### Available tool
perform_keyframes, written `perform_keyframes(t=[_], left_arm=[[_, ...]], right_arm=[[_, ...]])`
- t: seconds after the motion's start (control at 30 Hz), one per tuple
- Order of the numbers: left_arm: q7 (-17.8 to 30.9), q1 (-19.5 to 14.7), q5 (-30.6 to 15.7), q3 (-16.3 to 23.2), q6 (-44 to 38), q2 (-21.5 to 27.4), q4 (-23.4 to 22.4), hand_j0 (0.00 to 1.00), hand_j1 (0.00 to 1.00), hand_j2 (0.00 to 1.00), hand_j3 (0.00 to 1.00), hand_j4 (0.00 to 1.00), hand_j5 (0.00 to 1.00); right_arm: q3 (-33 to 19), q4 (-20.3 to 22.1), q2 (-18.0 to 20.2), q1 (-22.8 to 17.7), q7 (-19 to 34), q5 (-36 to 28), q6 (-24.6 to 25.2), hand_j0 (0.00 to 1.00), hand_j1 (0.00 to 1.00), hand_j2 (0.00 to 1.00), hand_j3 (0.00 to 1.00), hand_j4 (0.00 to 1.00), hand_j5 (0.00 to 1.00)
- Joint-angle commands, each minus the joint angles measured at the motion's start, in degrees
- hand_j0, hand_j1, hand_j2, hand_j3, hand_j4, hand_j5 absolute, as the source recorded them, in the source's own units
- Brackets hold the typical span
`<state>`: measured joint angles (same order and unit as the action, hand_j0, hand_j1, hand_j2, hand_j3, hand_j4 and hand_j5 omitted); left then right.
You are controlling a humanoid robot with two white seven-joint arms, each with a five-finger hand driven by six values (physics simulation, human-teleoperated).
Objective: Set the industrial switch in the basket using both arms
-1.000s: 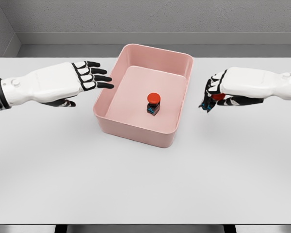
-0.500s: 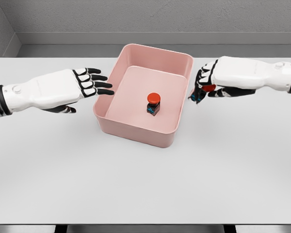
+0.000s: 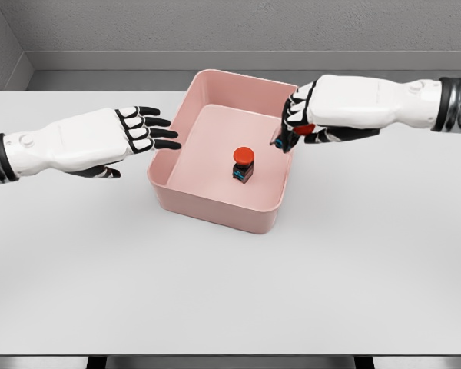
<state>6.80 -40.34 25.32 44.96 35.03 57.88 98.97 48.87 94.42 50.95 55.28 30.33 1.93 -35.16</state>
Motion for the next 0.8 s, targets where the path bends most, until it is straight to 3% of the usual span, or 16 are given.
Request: perform_keyframes(t=[0.0,0.33,0.6,0.63,0.7,0.77], left_arm=[[0.0,0.0,-0.4,-0.1,0.0,0.0,0.0,1.00,1.00,1.00,1.00,1.00,1.00],[0.0,0.4,-0.3,-0.1,0.0,0.1,0.0,1.00,1.00,1.00,1.00,1.00,1.00],[0.0,0.5,-0.3,-0.1,0.0,0.2,0.0,1.00,1.00,1.00,1.00,1.00,1.00],[0.0,0.5,-0.3,-0.1,0.0,0.2,0.0,1.00,1.00,1.00,1.00,1.00,1.00],[0.0,0.5,-0.3,-0.1,0.0,0.2,0.0,1.00,1.00,1.00,1.00,1.00,1.00],[0.0,0.5,-0.3,-0.1,0.0,0.2,0.0,1.00,1.00,1.00,1.00,1.00,1.00]], right_arm=[[0.5,-0.1,-0.8,0.0,0.2,-0.4,0.2,0.49,0.49,0.49,0.49,0.49,0.49],[1.5,-0.8,-5.1,2.7,1.5,-0.4,0.2,0.48,0.48,0.48,0.48,0.48,0.48],[2.9,-4.2,-10.0,6.0,3.2,-0.3,0.2,0.49,0.49,0.49,0.49,0.49,0.49],[3.2,-4.3,-10.5,6.4,3.2,-0.3,0.2,0.52,0.52,0.52,0.52,0.52,0.52],[2.9,-4.3,-10.7,6.4,2.5,-0.2,2.4,1.00,1.00,1.00,1.00,1.00,1.00],[2.5,-4.3,-10.6,6.4,2.5,-0.1,2.3,1.00,1.00,1.00,1.00,1.00,1.00]])
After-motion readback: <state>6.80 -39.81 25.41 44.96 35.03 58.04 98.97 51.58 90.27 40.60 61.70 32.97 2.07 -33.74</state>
